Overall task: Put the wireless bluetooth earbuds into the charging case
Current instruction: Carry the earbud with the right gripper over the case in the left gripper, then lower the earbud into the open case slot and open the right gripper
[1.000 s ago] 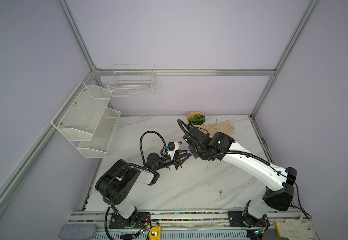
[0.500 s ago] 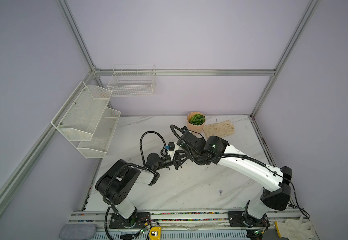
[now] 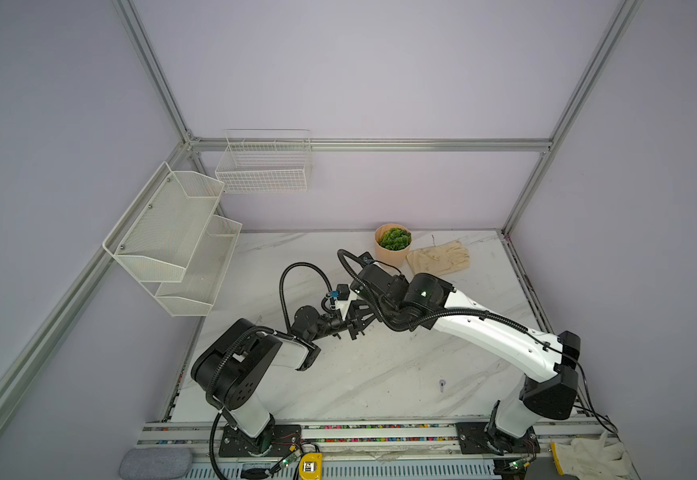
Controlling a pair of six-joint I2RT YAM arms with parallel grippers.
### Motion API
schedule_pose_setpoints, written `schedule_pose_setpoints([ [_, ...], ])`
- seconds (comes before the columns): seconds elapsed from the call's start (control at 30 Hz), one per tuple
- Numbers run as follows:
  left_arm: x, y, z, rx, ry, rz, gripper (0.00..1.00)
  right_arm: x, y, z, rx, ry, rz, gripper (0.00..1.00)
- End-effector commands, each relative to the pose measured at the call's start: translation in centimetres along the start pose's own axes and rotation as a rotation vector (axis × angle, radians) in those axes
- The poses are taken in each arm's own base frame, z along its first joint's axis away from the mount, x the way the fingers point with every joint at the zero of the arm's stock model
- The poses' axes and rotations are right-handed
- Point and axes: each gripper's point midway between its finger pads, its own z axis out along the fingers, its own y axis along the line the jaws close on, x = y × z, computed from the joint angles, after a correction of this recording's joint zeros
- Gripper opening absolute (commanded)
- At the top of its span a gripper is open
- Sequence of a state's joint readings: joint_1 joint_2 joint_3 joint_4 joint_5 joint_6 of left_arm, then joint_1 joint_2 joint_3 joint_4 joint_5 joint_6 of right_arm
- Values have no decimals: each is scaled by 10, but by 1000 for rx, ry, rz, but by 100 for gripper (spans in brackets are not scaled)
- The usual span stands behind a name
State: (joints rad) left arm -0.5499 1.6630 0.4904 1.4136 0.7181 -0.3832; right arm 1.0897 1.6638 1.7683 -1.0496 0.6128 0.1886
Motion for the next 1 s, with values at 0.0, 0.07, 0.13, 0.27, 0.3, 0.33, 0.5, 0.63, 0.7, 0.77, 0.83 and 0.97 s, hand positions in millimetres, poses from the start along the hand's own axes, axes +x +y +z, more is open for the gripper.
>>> schedule_pose_setpoints([
  [0.0, -49, -10, 7, 54, -125, 116, 0, 5, 1, 8, 39, 8, -28, 13],
  [0.07, -49, -10, 7, 54, -126, 117, 0, 7, 1, 9, 44, 11, -31, 14],
  [0.13, -49, -11, 7, 54, -126, 117, 0, 8, 1, 10, 49, 12, -33, 14],
  [0.27, -50, -11, 7, 52, -129, 119, 0, 9, 3, 11, 42, 17, -33, 13],
  [0.3, -50, -11, 6, 53, -129, 119, 0, 9, 4, 11, 41, 18, -34, 13],
  [0.33, -51, -11, 6, 54, -130, 120, 0, 10, 5, 11, 40, 18, -37, 13],
  [0.5, -51, -11, 6, 54, -130, 121, 0, 13, 8, 13, 42, 24, -44, 13],
  [0.63, -52, -11, 6, 54, -131, 120, 0, 15, 10, 14, 42, 27, -50, 13],
  [0.7, -52, -12, 6, 55, -131, 119, 0, 18, 10, 15, 46, 31, -52, 13],
  [0.77, -53, -12, 6, 55, -132, 120, 0, 20, 9, 16, 54, 33, -55, 13],
  [0.83, -52, -12, 5, 54, -131, 119, 0, 20, 9, 16, 57, 33, -57, 13],
  [0.97, -53, -12, 5, 54, -133, 119, 0, 20, 13, 16, 39, 30, -53, 13],
])
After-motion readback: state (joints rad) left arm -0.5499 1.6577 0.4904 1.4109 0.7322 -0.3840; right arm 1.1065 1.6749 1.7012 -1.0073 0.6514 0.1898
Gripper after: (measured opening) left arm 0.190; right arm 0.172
